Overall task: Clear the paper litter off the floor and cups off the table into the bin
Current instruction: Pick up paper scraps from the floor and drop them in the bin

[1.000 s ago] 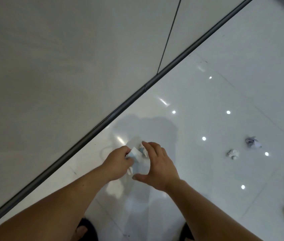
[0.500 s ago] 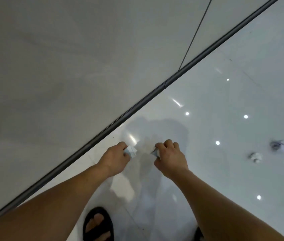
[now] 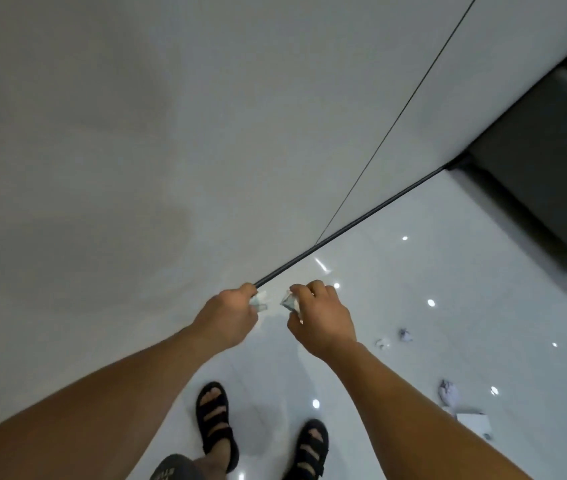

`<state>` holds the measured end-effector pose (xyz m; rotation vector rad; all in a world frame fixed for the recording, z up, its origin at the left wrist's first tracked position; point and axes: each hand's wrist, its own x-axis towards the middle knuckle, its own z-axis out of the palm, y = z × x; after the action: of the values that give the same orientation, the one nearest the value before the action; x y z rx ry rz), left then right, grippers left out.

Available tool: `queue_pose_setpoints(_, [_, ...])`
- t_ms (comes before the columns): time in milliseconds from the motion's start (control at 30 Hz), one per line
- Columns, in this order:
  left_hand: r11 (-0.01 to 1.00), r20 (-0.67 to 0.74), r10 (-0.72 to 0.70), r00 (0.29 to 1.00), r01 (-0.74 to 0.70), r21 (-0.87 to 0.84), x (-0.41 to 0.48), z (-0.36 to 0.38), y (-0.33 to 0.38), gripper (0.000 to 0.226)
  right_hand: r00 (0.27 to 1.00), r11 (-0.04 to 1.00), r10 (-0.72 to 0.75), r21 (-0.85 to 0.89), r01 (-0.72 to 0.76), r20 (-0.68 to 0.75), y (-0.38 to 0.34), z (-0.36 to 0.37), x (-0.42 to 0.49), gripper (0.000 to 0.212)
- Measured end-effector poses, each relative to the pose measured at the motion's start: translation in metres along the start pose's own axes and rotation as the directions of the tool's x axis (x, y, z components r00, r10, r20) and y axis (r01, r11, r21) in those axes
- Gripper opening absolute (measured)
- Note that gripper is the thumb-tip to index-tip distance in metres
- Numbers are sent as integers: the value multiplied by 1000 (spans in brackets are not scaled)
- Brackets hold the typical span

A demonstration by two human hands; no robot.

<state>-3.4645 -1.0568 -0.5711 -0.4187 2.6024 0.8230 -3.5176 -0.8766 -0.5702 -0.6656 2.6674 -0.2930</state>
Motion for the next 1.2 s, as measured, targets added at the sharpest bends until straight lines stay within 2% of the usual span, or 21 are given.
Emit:
queue_pose_setpoints(200, [997, -144, -75, 987, 72, -26, -123, -68, 27, 24, 989, 985, -147, -89, 147, 4, -53, -85, -86, 48])
queue_pose_setpoints(433, [980, -253, -193, 948, 175, -90, -270, -65, 22, 24, 951, 941, -307, -135, 310, 46, -97, -113, -176, 49])
queue_pose_setpoints(667, [941, -370, -339, 865, 305, -148, -402, -67, -22, 21, 846, 834, -518, -147, 533, 130, -191, -87, -254, 50])
queue_pose_setpoints(800, [905, -381, -426, 820, 383, -187, -477, -59, -70, 22, 774, 754, -611, -177, 633, 168, -258, -68, -288, 50])
queue_pose_setpoints(1067, [791, -377, -610, 697, 513, -332, -636, -50, -195, 20, 702, 674, -659, -204, 710, 268, -406, 2, -354, 49])
queue_pose_setpoints(1200, [739, -381, -673, 633, 563, -370, -704, -54, -257, 26, 635, 609, -708, -188, 770, 308, -485, 44, -395, 51])
